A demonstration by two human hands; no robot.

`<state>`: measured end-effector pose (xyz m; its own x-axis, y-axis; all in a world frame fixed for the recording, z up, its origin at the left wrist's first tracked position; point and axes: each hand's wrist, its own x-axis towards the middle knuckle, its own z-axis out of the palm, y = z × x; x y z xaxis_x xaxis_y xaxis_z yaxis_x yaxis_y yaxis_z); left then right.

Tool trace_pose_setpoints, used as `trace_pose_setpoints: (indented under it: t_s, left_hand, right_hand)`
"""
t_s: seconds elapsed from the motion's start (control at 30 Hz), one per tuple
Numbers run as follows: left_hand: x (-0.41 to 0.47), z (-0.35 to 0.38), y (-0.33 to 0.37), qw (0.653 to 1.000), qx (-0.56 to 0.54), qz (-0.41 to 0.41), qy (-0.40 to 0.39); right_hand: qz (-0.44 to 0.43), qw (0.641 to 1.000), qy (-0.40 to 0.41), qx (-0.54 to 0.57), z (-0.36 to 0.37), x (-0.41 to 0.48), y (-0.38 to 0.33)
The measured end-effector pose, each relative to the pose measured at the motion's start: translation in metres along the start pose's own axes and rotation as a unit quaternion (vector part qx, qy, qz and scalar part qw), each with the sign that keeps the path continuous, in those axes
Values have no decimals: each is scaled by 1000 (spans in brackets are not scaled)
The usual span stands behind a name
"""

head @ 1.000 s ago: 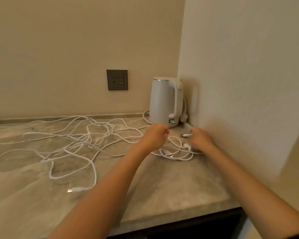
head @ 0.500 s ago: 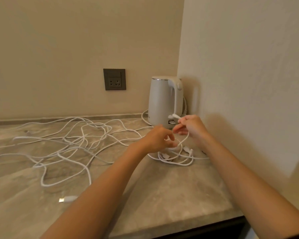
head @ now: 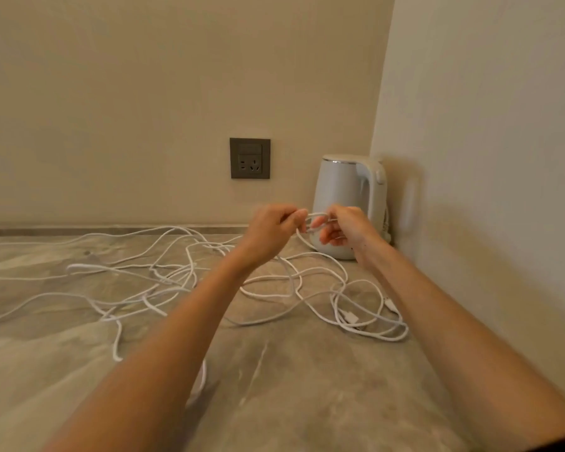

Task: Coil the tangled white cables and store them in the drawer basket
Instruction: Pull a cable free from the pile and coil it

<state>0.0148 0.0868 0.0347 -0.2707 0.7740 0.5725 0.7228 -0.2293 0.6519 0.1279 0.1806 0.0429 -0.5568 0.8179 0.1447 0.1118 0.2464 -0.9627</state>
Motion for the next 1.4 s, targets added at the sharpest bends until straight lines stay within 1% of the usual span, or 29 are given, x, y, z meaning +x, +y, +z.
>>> trace_pose_setpoints:
  t_s: [0.07, 0.13, 0.17, 0.2, 0.23, 0.27, 0.33, 0.4, 0.47, 0.53, 0.57, 0.6, 0.67, 0.7, 0.73, 0.77, 0.83, 0.87, 0.9, 1.0, 1.03, 1.13, 1.2, 1.23, 1.33, 1.4]
  left_hand:
    - [5, -15, -9, 997, 50, -7, 51]
    - [8, -23, -13, 995, 82, -14, 63]
    - [10, -27, -16, 993, 98, -17, 62]
    - [12, -30, -19, 992, 111, -20, 64]
    - [15, -32, -23, 990, 120, -23, 69]
    - [17, -34, -28, 989, 124, -26, 80]
    - [22, -38, -37, 986, 123, -33, 108]
    - [26, -41, -46, 983, 113, -47, 135]
    - [31, -44, -55, 979, 91, -68, 168]
    - [36, -45, -60, 976, 61, -92, 186]
    - [38, -45, -63, 978, 38, -102, 178]
    - [40, -44, -65, 981, 10, -112, 158]
    - [38, -41, -67, 986, -40, -136, 85]
    - [37, -38, -68, 987, -53, -147, 40]
    - [35, -35, -68, 986, -64, -155, -5]
    - [33, -32, -69, 982, -78, -164, -45]
    - [31, -26, -68, 967, -101, -205, -113]
    - [31, -24, -67, 958, -106, -227, -142]
    - [30, -23, -66, 949, -107, -243, -169]
    - [26, -20, -58, 923, -89, -278, -250]
    - [24, -21, -55, 914, -85, -286, -276]
    - [22, -29, -48, 893, -86, -289, -334]
    - [22, -34, -45, 890, -86, -282, -347]
    - [23, -36, -44, 893, -86, -279, -344]
    - [26, -40, -44, 910, -66, -263, -313]
    - [28, -45, -45, 927, -46, -240, -286]
  right_hand:
    - [-21, 998, 2, -58, 16, 10, 1]
    - [-44, 995, 16, -90, 27, 15, 3]
    - [-46, 997, 3, -69, 33, 19, 2]
    - [-36, 999, -26, -18, 39, 22, 1]
    - [-13, 996, -69, 52, 44, 24, -1]
    - [17, 984, -115, 132, 49, 27, -3]
    - [73, 946, -191, 251, 56, 32, -4]
    - [109, 902, -265, 324, 62, 36, -3]
    - [132, 858, -327, 372, 69, 40, 0]
    - [133, 828, -373, 397, 76, 39, -1]
    - [126, 814, -397, 405, 80, 41, -1]
    - [117, 792, -431, 416, 83, 44, 0]
    - [99, 726, -503, 458, 85, 51, 0]
    - [96, 701, -517, 481, 86, 56, -1]
    - [94, 696, -511, 496, 85, 59, -1]
    - [92, 709, -482, 506, 83, 63, -2]
    - [83, 764, -390, 508, 75, 66, -2]
    - [80, 780, -345, 515, 71, 67, -2]
    - [79, 785, -312, 530, 68, 68, -1]
    - [76, 776, -250, 574, 64, 71, 3]
    - [70, 781, -227, 578, 64, 71, 3]
    - [38, 812, -169, 557, 62, 73, 2]
    - [20, 839, -152, 522, 60, 74, 1]
    - [12, 861, -150, 486, 60, 74, 0]
    - [-11, 934, -141, 328, 61, 75, 1]
    - [-12, 964, -131, 233, 62, 78, 5]
